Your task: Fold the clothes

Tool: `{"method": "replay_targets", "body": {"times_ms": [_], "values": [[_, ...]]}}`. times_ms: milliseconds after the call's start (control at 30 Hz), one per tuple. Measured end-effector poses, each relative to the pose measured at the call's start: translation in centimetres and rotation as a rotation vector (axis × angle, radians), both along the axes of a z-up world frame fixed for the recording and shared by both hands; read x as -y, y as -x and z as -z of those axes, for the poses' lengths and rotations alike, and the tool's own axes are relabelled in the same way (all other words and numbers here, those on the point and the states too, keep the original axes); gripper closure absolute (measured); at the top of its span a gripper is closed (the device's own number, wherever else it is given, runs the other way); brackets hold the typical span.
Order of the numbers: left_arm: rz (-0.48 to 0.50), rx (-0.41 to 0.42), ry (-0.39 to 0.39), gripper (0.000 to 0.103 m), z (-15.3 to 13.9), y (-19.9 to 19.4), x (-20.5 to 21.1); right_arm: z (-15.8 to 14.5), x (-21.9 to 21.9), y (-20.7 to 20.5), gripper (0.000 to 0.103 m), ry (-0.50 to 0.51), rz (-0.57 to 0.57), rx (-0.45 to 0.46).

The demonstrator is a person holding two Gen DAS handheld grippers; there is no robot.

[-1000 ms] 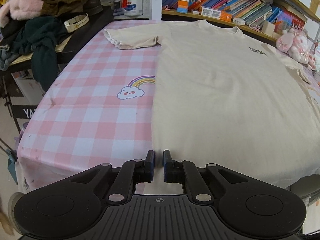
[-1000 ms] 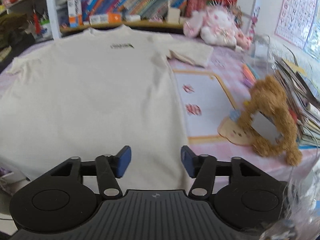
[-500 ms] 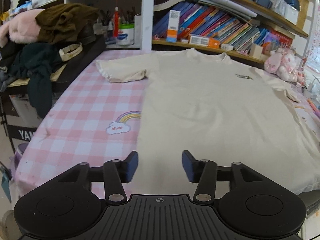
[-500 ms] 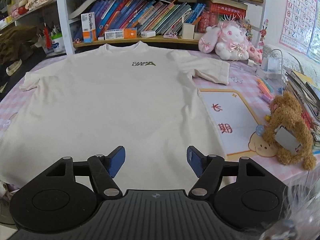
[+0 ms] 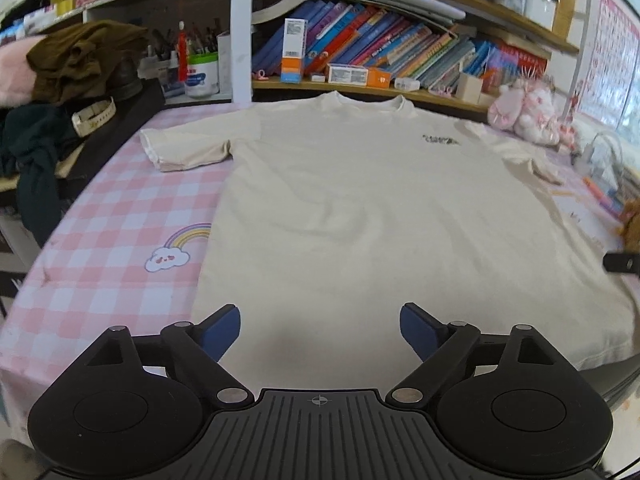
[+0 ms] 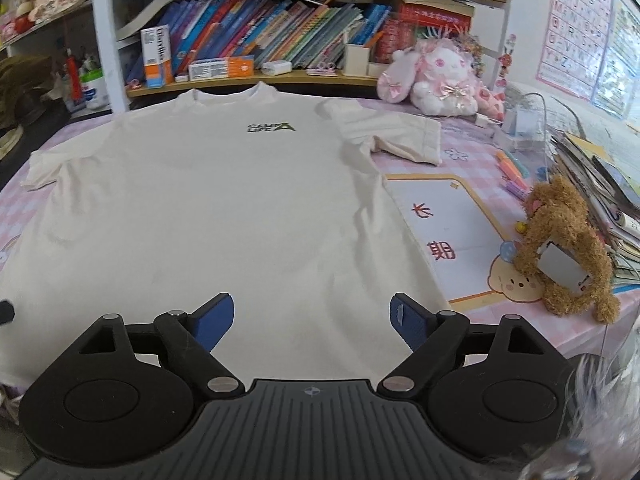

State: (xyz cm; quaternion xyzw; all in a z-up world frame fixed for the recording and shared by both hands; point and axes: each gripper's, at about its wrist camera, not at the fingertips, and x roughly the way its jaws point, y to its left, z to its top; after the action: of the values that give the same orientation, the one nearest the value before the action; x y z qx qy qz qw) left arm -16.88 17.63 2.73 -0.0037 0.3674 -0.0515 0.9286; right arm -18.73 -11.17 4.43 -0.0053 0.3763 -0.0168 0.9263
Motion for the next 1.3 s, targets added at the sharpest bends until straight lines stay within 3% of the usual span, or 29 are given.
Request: {"method": "replay_targets", "body": {"times_ms": [333, 767, 1300], "values": [[0.001, -0.024, -0.026, 0.013, 0.4, -2.1, 1.8, 0.4, 1.2, -1.8, 0.017, -0.004, 0.038, -0.003], [-0.092, -0.102, -0.036, 0.013, 1.0, -7.7, 6.8, 1.9, 6.3, -9.5, 0.017, -0.054, -0.024, -0.031], [-0.113, -0.15, -0.096, 0.013, 1.3, -11.6, 13.9, 3.5, 12.0, -16.2, 0.017, -0.12, -0.089, -0.069]]}}
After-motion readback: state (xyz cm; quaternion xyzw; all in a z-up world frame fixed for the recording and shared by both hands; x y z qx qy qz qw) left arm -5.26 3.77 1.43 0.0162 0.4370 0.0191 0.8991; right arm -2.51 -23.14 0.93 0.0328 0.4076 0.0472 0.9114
